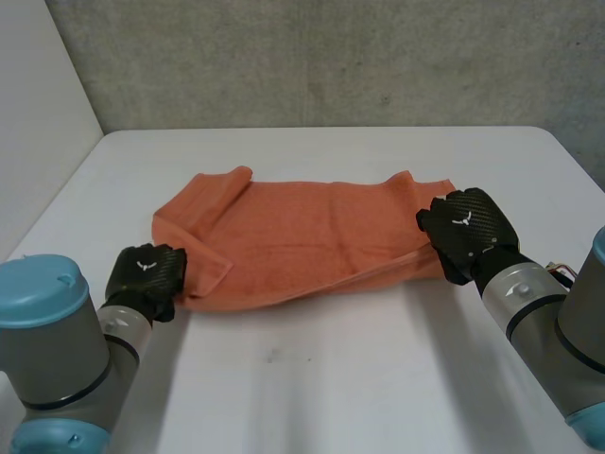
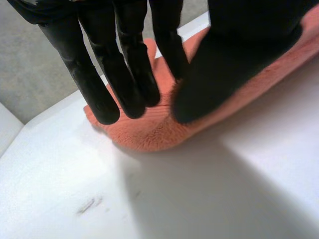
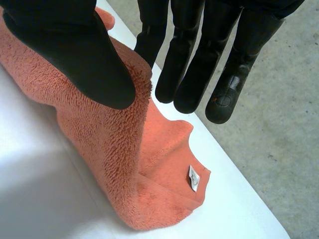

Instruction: Fold the laundry

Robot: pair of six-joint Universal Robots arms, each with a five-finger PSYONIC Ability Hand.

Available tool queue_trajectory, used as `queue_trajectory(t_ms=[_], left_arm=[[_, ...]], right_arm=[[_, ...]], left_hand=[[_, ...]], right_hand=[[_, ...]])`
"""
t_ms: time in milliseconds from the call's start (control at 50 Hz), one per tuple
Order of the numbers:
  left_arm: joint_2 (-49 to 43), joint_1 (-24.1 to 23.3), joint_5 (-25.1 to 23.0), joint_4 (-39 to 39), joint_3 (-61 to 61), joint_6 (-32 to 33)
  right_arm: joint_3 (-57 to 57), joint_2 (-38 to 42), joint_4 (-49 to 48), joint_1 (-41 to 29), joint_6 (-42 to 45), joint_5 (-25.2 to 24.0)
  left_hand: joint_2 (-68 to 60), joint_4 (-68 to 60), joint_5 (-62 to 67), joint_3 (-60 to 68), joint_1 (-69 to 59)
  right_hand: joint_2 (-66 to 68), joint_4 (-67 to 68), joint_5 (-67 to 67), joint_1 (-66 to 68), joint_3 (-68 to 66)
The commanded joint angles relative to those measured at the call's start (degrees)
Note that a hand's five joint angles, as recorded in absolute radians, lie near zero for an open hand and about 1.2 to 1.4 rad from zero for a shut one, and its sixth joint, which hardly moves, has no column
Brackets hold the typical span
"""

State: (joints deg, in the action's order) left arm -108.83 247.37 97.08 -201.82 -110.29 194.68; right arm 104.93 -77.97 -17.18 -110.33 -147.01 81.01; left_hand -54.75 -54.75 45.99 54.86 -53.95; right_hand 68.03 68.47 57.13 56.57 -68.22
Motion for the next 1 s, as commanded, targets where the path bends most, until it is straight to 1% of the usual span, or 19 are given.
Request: queue_trajectory(t_ms=[20, 40, 60, 80, 100, 140, 200, 240, 260, 300, 420, 520, 580, 620, 640, 680, 700, 740, 1000], left_arm=[[1.5, -0.7, -5.8, 0.6, 0.8, 0.3], [1.5, -0.7, -5.8, 0.6, 0.8, 0.3], [1.5, -0.2, -8.6, 0.7, 0.9, 0.3], [1.5, 0.0, -11.5, 0.8, 0.9, 0.5], [1.5, 0.0, -11.6, 0.8, 0.9, 0.5], [1.3, 1.7, -17.2, 1.0, 1.1, 3.2], [1.2, 3.2, -19.7, 1.1, 1.2, 5.9], [1.1, 6.9, -22.8, 1.3, 2.2, 11.9], [1.1, 6.9, -22.8, 1.3, 2.2, 12.0], [0.9, 10.4, -25.1, 2.0, 4.4, 16.1], [-4.0, 12.4, -30.5, 6.9, 13.3, 17.2], [-8.1, 12.2, -32.5, 9.7, 18.4, 17.7], [-13.1, 12.3, -33.7, 14.0, 24.7, 20.9], [-16.9, 12.1, -34.8, 19.7, 29.6, 27.3], [-16.9, 12.1, -34.9, 19.7, 29.6, 27.3], [-19.3, 12.1, -35.6, 23.4, 31.9, 34.1], [-19.3, 12.1, -35.6, 23.4, 31.9, 34.1], [-20.7, 11.8, -35.7, 24.8, 32.4, 39.2], [-23.2, 11.4, -35.7, 25.5, 34.4, 41.5]], right_arm=[[0.2, 0.8, 0.0, 0.0, -2.9, -0.1], [0.2, 1.4, 0.0, 0.0, -3.5, -0.1], [0.2, 1.4, 0.0, 0.0, -3.5, -0.1], [0.2, 2.0, 0.0, 0.0, -3.9, 0.0], [0.2, 2.0, 0.0, 0.0, -3.9, 0.0], [0.2, 2.7, -0.4, -0.1, -3.9, 0.0], [0.3, 2.9, -0.6, -0.1, -3.9, 0.0], [0.3, 3.0, -0.6, -0.1, -3.8, 0.0], [0.3, 3.4, -0.6, -0.1, -3.7, 0.0], [0.3, 3.9, -0.6, 0.0, -3.7, 0.0], [0.3, 4.5, -0.6, -0.2, -3.5, 0.0], [0.5, 4.5, -0.6, -0.4, -3.5, 0.0], [0.6, 4.5, -0.6, -0.4, -3.4, 0.0], [0.6, 4.5, -0.6, -0.3, -3.4, 0.0], [0.6, 4.5, -0.6, -0.3, -3.4, 0.0], [0.6, 4.5, -0.6, -0.3, -3.4, 0.0], [0.6, 4.5, -0.6, -0.3, -3.4, 0.0], [0.6, 4.5, -0.6, -0.3, -3.4, 0.0], [0.7, 4.5, -0.6, -0.5, -3.1, -0.1]], left_hand=[[31.2, 31.2, -32.4, -31.3, 30.4], [31.3, 31.2, -32.5, -31.4, 30.4], [37.2, 37.2, -38.5, -37.4, 36.4], [38.1, 38.1, -39.4, -38.2, 37.3], [38.1, 38.1, -39.4, -38.3, 37.3], [38.6, 38.6, -39.9, -38.8, 37.8], [38.8, 38.8, -40.1, -38.9, 38.0], [39.2, 39.2, -40.4, -39.3, 38.4], [39.2, 39.2, -40.4, -39.3, 38.4], [38.7, 38.7, -39.9, -38.8, 37.9], [37.6, 37.6, -38.9, -37.8, 36.8], [36.5, 36.5, -37.7, -36.6, 35.7], [35.8, 35.8, -37.0, -35.9, 35.0], [35.8, 35.8, -37.0, -35.9, 35.0], [35.8, 35.8, -37.0, -35.9, 35.0], [35.3, 35.3, -36.5, -35.4, 34.5], [35.3, 35.3, -36.5, -35.4, 34.5], [35.3, 35.3, -36.5, -35.4, 34.5], [32.4, 32.4, -33.7, -32.6, 31.6]], right_hand=[[12.0, 11.5, 12.9, 23.4, -11.8], [12.0, 11.5, 12.9, 23.4, -11.8], [12.0, 11.5, 12.9, 23.4, -11.8], [12.0, 11.5, 12.9, 23.4, -11.8], [12.0, 11.5, 12.9, 23.4, -11.8], [12.0, 11.5, 12.9, 23.4, -11.8], [12.0, 11.5, 12.9, 23.4, -11.8], [12.0, 11.5, 12.9, 23.4, -11.8], [12.0, 11.5, 12.9, 23.4, -11.8], [12.0, 11.5, 12.9, 23.4, -11.8], [12.0, 11.5, 12.9, 23.4, -11.8], [12.0, 11.5, 12.9, 23.4, -11.8], [12.0, 11.5, 12.9, 23.4, -11.8], [12.0, 11.5, 12.9, 23.4, -11.8], [12.0, 11.5, 12.9, 23.4, -11.8], [12.0, 11.5, 12.9, 23.4, -11.8], [12.0, 11.5, 12.9, 23.4, -11.8], [12.0, 11.5, 12.9, 23.4, -11.8], [12.0, 11.5, 12.9, 23.4, -11.8]])
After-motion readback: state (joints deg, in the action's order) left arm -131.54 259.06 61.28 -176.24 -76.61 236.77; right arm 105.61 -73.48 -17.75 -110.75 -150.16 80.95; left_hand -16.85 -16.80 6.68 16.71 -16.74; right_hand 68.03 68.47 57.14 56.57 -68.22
